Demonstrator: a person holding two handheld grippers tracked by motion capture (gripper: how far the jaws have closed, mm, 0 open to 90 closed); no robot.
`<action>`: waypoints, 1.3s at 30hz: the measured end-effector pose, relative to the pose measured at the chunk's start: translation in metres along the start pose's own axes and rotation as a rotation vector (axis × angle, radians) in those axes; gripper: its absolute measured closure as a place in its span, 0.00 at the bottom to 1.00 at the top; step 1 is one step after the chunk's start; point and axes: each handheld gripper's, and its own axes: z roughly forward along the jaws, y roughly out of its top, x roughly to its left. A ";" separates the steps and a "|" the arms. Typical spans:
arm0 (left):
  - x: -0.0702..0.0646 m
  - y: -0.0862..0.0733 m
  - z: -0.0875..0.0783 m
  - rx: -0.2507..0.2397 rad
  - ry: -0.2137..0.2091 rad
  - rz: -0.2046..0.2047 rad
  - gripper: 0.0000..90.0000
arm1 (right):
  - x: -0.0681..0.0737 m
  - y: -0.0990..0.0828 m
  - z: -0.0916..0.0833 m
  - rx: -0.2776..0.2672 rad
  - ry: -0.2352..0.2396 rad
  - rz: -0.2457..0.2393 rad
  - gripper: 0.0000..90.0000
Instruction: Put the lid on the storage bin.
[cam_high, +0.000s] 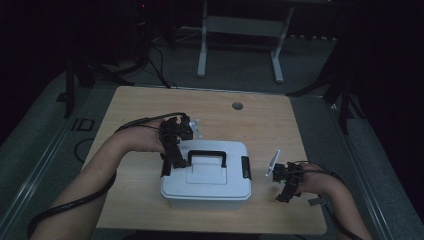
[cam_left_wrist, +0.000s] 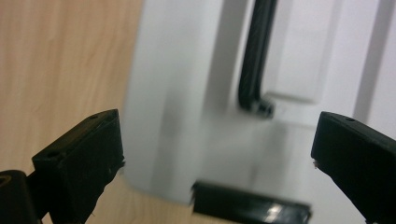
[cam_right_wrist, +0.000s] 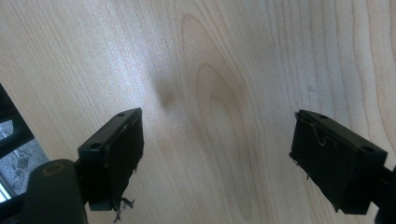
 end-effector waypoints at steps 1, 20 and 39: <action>0.000 -0.003 -0.001 -0.008 0.001 -0.012 0.02 | 0.000 0.000 0.000 -0.001 -0.001 0.000 0.18; -0.001 -0.078 -0.008 -0.008 -0.021 -0.135 0.02 | 0.002 0.000 -0.006 -0.010 -0.012 -0.004 0.18; -0.012 -0.143 0.011 0.018 -0.047 -0.225 0.02 | 0.005 -0.003 -0.006 -0.019 -0.015 0.001 0.18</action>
